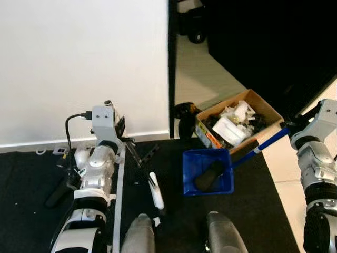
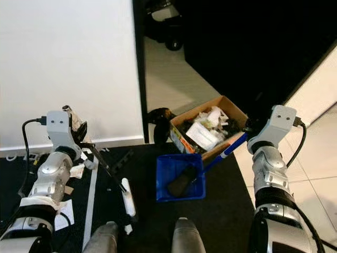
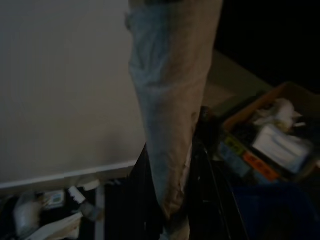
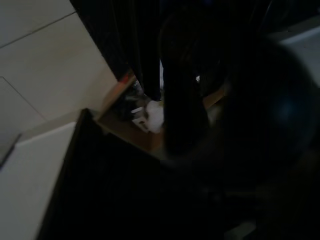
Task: Sweep floor
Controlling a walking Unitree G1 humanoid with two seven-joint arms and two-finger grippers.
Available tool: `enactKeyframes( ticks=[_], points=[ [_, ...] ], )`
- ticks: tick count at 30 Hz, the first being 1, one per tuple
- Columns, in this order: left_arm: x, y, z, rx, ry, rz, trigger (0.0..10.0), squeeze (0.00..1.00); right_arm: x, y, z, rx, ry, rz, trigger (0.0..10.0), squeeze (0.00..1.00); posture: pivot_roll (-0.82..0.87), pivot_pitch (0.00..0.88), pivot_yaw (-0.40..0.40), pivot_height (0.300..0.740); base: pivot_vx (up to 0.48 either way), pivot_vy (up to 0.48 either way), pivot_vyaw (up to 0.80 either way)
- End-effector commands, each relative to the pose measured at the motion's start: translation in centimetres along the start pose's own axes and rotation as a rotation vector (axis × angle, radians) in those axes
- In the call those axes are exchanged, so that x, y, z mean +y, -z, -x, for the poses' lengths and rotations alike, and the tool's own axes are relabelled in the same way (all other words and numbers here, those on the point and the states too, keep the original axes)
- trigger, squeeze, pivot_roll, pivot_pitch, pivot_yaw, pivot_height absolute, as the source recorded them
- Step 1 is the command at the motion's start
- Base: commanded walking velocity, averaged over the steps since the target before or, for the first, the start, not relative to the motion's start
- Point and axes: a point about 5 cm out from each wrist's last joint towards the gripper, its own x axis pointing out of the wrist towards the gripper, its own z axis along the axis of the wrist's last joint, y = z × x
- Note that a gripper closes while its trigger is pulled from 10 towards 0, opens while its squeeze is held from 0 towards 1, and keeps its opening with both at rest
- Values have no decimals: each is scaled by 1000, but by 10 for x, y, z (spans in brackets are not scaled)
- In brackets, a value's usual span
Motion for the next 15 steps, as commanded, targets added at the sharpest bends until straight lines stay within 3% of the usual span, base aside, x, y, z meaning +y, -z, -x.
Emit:
enactKeyframes(
  ticks=[1,10,15],
  points=[
    [6,-3,1,-11,-18,1,10000,0,1,-16,-3,-69,-2,4,10000,0,-25,34,-9,740,0,-480,0],
    [8,-3,2,-11,-29,4,10000,0,1,-18,-3,-68,-8,5,10000,0,-26,38,-9,740,0,-480,0],
    [12,-1,3,-6,-57,21,10000,0,1,-20,-4,-66,-14,8,10000,0,-27,40,-8,740,0,0,0]
  ],
)
